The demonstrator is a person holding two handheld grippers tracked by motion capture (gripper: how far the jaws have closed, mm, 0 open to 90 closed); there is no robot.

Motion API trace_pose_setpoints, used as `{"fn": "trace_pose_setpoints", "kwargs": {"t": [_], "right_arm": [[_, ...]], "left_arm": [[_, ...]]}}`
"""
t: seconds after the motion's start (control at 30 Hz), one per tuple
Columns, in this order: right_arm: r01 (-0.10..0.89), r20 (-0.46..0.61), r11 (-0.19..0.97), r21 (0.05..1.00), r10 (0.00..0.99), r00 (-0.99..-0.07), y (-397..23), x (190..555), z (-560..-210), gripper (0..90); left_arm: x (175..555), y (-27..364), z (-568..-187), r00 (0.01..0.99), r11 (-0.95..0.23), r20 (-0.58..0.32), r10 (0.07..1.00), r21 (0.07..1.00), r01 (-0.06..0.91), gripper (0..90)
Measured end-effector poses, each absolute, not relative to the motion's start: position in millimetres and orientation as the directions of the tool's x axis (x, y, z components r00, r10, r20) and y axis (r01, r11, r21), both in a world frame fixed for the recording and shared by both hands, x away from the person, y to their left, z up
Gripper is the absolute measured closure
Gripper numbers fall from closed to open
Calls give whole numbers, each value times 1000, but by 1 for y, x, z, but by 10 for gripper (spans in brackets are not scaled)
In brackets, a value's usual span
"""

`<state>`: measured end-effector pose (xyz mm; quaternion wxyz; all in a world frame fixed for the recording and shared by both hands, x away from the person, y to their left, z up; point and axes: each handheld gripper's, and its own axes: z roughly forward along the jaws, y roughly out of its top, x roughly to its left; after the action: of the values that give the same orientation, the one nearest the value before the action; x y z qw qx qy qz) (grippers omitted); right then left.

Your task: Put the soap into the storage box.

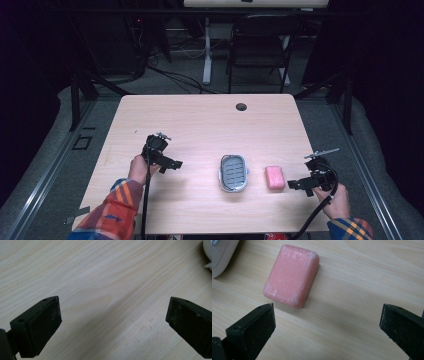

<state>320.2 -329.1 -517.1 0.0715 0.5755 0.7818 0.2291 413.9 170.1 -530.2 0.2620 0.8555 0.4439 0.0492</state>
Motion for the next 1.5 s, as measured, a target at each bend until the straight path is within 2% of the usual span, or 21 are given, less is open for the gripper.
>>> {"fn": "trace_pose_setpoints", "kwargs": {"t": [0.67,1.1,1.5], "right_arm": [[869,138,249,427,932,-335,-322,320,-516,0],[855,144,248,455,927,-346,-302,319,-507,0],[865,132,213,454,944,-302,-287,325,-501,0]], "left_arm": [[414,169,-530,605,-471,-156,781,489,734,0],[415,168,-531,604,-474,-155,782,483,737,0],[416,168,-532,605,-477,-149,783,481,736,0]]}}
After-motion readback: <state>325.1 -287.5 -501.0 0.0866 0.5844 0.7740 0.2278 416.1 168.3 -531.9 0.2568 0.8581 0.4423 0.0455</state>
